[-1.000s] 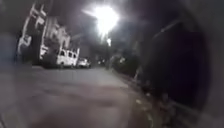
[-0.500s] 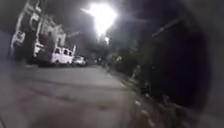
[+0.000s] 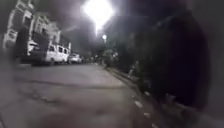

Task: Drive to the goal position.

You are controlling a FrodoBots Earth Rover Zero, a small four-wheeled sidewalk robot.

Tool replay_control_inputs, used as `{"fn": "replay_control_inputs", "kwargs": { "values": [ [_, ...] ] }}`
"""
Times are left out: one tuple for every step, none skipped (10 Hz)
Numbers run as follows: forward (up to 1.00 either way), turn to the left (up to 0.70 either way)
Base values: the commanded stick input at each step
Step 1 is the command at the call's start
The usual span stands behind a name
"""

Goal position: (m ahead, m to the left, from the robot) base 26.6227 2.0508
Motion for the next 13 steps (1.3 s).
{"fn": "replay_control_inputs", "kwargs": {
  "values": [
    [0.50, 0.00],
    [0.50, 0.00],
    [0.50, 0.00],
    [0.50, 0.00],
    [0.50, 0.00],
    [0.50, 0.00],
    [0.50, 0.00],
    [0.50, 0.00],
    [0.50, 0.00],
    [0.50, 0.00],
    [0.50, 0.00],
    [0.50, 0.00],
    [0.50, 0.00]
  ]
}}
